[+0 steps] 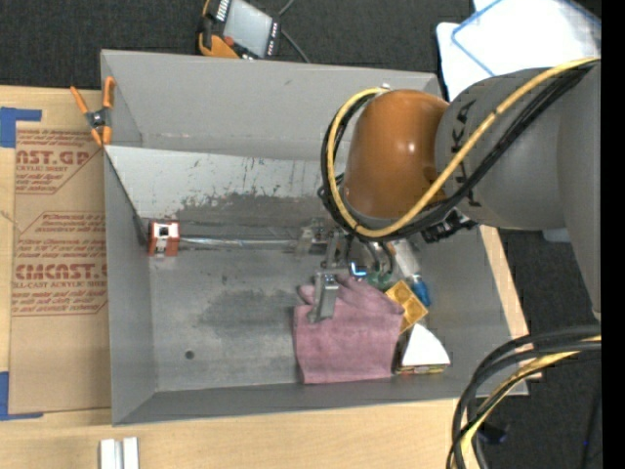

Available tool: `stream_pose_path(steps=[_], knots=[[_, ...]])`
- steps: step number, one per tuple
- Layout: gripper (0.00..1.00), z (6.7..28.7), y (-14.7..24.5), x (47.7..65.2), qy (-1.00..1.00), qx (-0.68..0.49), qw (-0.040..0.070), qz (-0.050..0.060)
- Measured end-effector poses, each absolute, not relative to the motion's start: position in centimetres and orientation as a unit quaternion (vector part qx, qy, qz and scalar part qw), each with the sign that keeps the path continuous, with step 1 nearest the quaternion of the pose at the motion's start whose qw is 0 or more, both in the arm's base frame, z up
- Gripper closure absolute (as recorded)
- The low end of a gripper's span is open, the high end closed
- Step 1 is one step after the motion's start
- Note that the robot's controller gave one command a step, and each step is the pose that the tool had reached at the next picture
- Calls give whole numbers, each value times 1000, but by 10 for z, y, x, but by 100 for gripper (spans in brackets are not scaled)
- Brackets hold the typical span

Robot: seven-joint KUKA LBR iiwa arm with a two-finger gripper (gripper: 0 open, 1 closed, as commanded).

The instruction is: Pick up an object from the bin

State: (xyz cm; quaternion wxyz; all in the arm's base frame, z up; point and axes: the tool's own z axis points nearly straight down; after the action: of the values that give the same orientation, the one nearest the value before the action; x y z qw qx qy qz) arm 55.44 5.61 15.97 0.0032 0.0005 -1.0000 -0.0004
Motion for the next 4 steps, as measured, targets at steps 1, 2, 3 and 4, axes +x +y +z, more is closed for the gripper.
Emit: stream_pose_path(steps=[1, 2, 3, 4], knots=[[0, 164, 56, 556, -1000, 0, -1, -1], [0, 128, 12, 485, -964, 266, 3, -1], [0, 115, 23, 507, -949, 316, -2, -1], [0, 144, -65, 483, -931, 365, 1, -1]])
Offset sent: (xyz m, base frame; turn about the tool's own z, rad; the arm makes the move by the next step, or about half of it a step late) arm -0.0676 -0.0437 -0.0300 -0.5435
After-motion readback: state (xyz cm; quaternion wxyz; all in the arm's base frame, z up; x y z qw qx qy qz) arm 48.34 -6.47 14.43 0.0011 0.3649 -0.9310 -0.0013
